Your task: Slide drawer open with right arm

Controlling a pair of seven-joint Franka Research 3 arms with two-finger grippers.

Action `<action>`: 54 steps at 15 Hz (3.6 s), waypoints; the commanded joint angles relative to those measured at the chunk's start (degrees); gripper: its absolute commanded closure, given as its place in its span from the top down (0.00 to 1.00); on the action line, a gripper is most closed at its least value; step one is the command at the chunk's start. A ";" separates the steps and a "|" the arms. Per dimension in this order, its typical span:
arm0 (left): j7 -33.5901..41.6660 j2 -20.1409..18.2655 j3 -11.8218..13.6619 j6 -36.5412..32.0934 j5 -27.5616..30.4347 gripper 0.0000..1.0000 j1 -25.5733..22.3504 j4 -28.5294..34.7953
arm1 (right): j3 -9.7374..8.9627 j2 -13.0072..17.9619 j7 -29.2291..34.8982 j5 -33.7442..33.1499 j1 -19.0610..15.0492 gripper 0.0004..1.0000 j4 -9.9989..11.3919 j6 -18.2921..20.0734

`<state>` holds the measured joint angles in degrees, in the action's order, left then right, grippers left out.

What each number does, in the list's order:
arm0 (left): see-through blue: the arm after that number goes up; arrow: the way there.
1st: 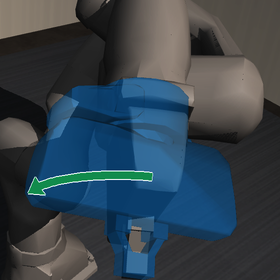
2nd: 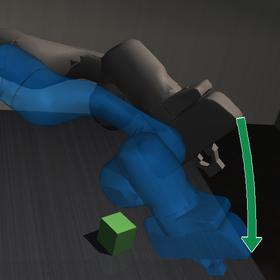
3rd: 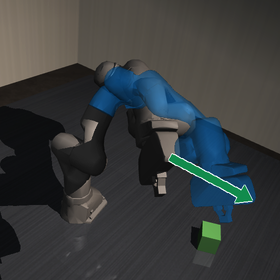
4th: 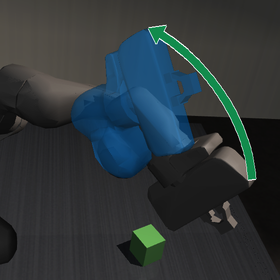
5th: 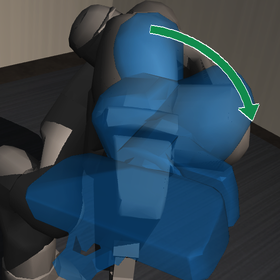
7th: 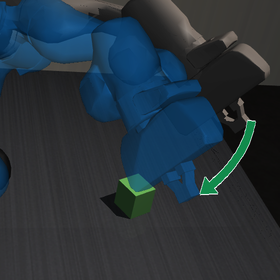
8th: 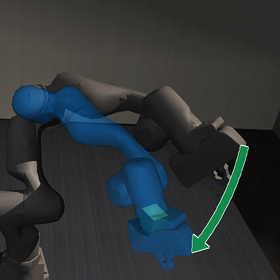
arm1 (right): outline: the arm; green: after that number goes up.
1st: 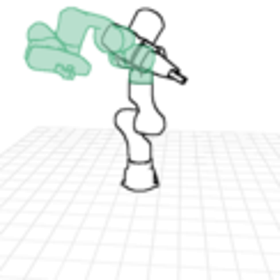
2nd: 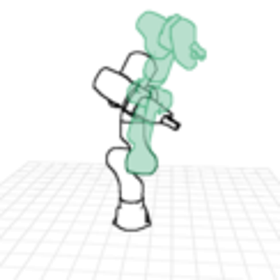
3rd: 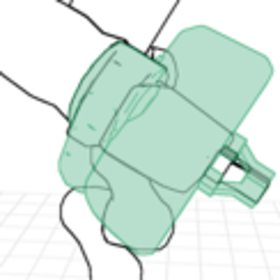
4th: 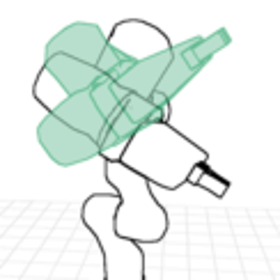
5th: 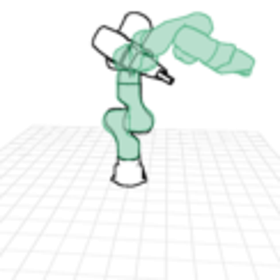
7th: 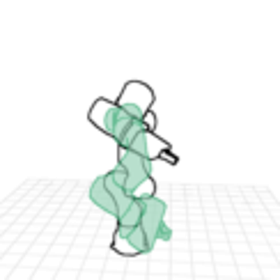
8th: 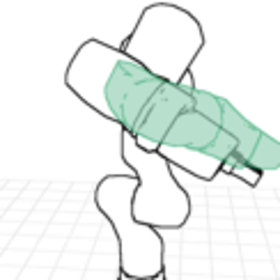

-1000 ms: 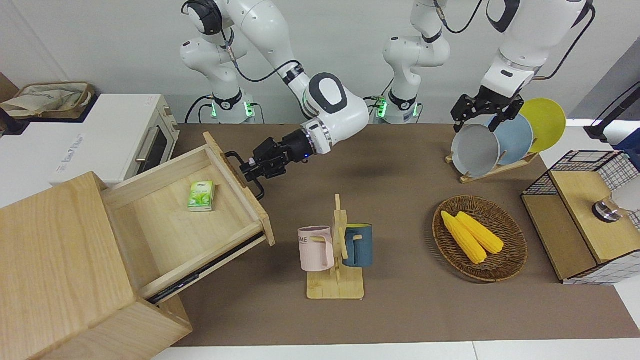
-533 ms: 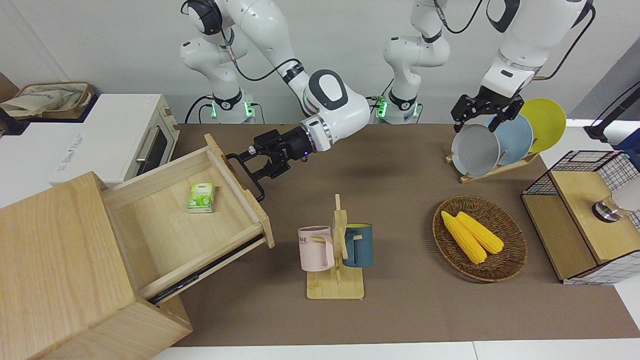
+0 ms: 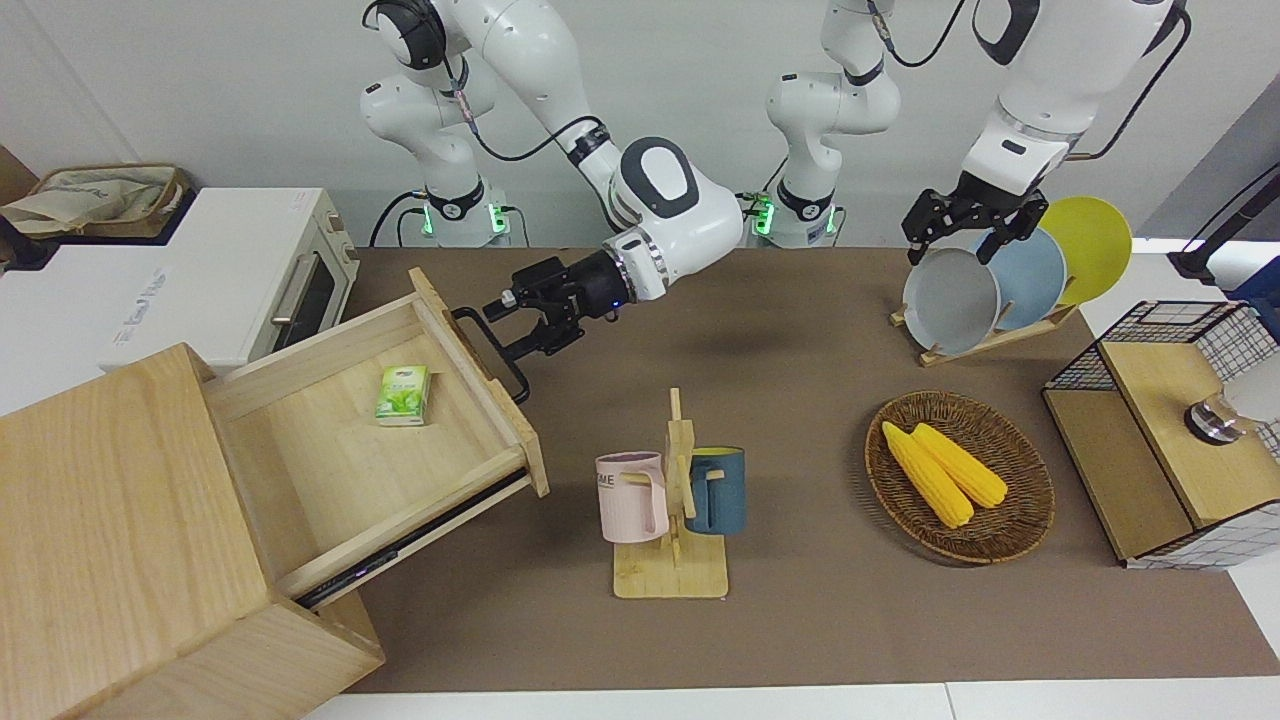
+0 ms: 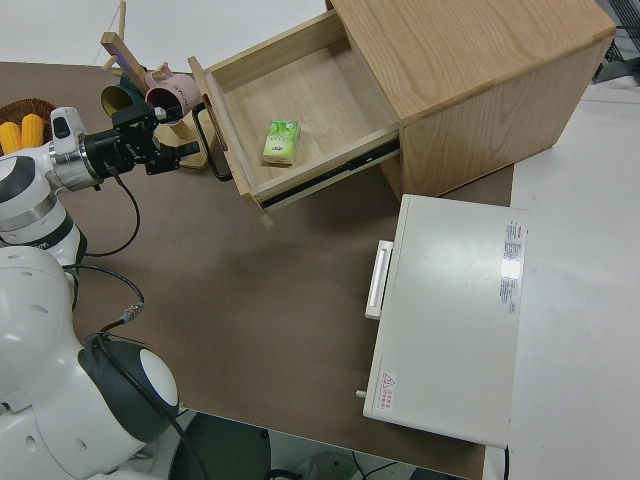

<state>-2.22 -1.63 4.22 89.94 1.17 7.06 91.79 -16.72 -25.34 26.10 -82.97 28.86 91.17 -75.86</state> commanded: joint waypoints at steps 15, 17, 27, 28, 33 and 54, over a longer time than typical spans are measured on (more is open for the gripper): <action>-0.06 -0.48 0.17 -0.74 -0.73 1.00 0.15 -0.12 | -2.71 1.34 0.09 12.89 2.69 0.99 -3.54 -0.15; -0.06 -0.48 0.17 -0.74 -0.73 1.00 0.15 -0.12 | -1.92 3.01 0.17 18.53 2.08 0.99 -3.81 -3.58; -0.06 -0.48 0.17 -0.82 -0.73 1.00 0.15 -0.12 | 8.01 16.71 -10.11 47.96 -3.63 0.99 -3.02 -16.85; -0.06 -0.48 0.17 -0.82 -0.73 1.00 0.15 -0.12 | 9.67 17.68 -10.63 51.73 -3.99 0.99 -3.01 -17.30; -0.06 -0.48 0.17 -0.82 -0.73 1.00 0.15 -0.12 | 17.23 24.36 -21.52 68.00 -6.70 0.99 -0.65 -17.39; -0.06 -0.48 0.17 -0.82 -0.73 1.00 0.15 -0.12 | 20.15 31.49 -25.05 84.99 -18.93 0.99 7.54 -16.77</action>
<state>-2.22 -1.63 4.22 89.94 1.17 7.06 91.79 3.83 4.63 1.56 1.15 10.08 97.85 -91.27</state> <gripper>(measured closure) 0.000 0.009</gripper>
